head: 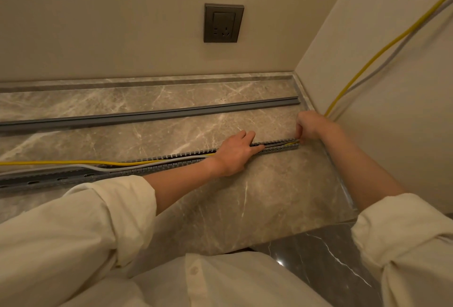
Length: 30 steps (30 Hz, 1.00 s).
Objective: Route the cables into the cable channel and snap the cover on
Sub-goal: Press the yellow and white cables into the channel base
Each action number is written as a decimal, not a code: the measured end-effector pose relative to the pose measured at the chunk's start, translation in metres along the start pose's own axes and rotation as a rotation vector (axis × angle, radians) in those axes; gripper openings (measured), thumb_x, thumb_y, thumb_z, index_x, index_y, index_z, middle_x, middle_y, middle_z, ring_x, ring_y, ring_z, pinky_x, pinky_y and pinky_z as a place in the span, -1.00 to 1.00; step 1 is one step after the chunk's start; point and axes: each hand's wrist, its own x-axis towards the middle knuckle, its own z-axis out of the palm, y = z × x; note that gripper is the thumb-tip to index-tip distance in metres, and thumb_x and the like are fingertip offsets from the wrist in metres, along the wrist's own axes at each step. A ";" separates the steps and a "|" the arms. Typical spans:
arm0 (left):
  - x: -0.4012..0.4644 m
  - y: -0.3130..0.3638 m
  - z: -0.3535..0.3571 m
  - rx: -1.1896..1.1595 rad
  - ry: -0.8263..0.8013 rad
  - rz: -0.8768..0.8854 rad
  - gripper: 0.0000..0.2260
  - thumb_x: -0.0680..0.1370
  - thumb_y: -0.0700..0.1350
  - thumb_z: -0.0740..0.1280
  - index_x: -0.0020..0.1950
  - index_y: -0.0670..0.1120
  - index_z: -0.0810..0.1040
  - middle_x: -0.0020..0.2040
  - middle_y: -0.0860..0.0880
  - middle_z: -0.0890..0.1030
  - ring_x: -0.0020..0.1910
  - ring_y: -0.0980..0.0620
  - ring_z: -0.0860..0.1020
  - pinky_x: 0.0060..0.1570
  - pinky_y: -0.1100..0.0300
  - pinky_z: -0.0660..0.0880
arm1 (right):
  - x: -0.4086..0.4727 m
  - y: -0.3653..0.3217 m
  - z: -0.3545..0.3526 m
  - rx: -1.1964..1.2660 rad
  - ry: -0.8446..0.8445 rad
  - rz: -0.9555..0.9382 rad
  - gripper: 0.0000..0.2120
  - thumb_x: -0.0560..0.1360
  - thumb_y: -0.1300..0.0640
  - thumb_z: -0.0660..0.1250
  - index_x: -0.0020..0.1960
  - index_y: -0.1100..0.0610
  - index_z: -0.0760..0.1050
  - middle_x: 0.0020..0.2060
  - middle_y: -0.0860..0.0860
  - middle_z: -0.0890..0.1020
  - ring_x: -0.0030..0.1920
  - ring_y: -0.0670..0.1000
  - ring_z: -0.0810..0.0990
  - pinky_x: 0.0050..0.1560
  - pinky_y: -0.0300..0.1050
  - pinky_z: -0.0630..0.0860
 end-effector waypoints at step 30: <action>-0.183 -0.105 -0.034 -0.241 0.129 -0.289 -0.60 0.47 -0.01 0.41 0.25 -0.14 0.51 0.09 -0.14 0.56 0.06 -0.11 0.52 0.06 0.00 0.49 | -0.027 -0.178 0.012 -0.067 0.409 -0.417 -0.75 0.49 0.28 0.25 0.15 0.24 0.52 0.06 0.21 0.61 0.08 0.21 0.55 0.05 0.08 0.51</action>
